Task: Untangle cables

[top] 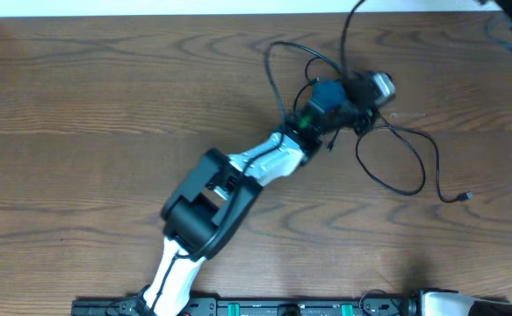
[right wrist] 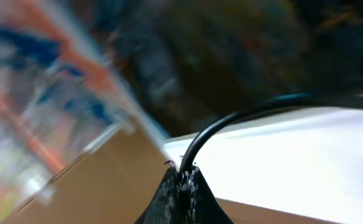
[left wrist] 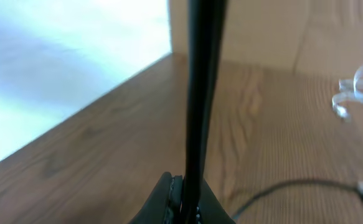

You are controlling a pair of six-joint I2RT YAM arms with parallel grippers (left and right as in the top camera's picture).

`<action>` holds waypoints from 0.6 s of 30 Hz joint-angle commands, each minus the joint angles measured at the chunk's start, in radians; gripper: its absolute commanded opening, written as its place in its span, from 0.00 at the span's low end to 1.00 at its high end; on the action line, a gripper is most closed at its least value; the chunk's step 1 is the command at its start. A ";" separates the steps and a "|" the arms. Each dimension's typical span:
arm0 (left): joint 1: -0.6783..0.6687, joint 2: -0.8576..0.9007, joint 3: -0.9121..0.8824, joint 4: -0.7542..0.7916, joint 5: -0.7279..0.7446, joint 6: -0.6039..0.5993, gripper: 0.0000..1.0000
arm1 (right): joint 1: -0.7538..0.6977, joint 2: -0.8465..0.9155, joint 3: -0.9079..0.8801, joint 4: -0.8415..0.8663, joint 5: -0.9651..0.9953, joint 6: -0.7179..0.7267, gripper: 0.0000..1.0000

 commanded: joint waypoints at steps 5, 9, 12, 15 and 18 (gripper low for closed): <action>0.188 -0.296 0.005 0.004 0.182 -0.199 0.08 | -0.079 -0.005 0.007 -0.318 0.160 -0.229 0.01; 0.275 -0.418 0.005 -0.085 0.236 -0.206 0.07 | -0.077 0.001 0.005 -0.449 0.198 -0.317 0.01; 0.328 -0.497 0.005 -0.239 0.236 -0.206 0.08 | -0.076 0.011 0.005 -0.510 0.198 -0.372 0.01; 0.359 -0.554 0.005 -0.382 0.240 -0.206 0.07 | -0.076 0.029 0.005 -0.560 0.200 -0.401 0.01; 0.365 -0.584 0.005 -0.442 0.248 -0.205 0.08 | -0.071 0.065 0.005 -0.621 0.172 -0.430 0.01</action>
